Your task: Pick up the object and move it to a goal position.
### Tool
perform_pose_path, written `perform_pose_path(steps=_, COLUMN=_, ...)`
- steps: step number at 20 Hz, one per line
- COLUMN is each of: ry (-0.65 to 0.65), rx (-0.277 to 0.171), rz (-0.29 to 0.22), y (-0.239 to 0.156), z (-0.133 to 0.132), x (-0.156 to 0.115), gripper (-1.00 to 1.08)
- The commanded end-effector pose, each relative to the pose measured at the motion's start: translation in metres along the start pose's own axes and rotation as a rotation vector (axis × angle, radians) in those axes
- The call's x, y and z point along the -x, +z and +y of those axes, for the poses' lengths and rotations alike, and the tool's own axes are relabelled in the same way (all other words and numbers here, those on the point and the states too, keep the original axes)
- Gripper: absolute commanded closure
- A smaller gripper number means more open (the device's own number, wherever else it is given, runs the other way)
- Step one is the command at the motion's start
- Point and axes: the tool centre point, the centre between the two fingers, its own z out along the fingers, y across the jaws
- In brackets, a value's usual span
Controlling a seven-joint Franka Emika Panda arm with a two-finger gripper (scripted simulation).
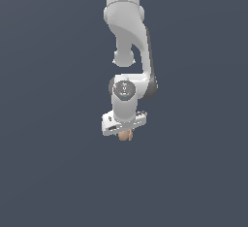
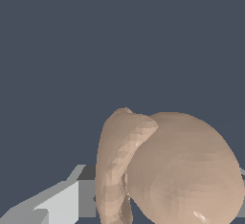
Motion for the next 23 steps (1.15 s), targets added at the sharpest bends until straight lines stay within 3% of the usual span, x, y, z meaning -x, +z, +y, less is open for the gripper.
perform_pose_path(steps=1, ry=-0.002, rx=0.0, rz=0.001, y=-0.003, z=-0.03, x=-0.001, gripper=1.08)
perform_pose_path(steps=13, ry=-0.002, rx=0.0, rz=0.001, y=-0.017, z=-0.168, x=-0.008, gripper=1.08)
perform_pose_path(steps=18, ry=-0.002, rx=0.0, rz=0.001, y=-0.02, z=-0.198, x=-0.012, gripper=1.08)
perform_pose_path(steps=23, ry=-0.002, rx=0.0, rz=0.001, y=-0.021, z=-0.208, x=-0.013, gripper=1.08)
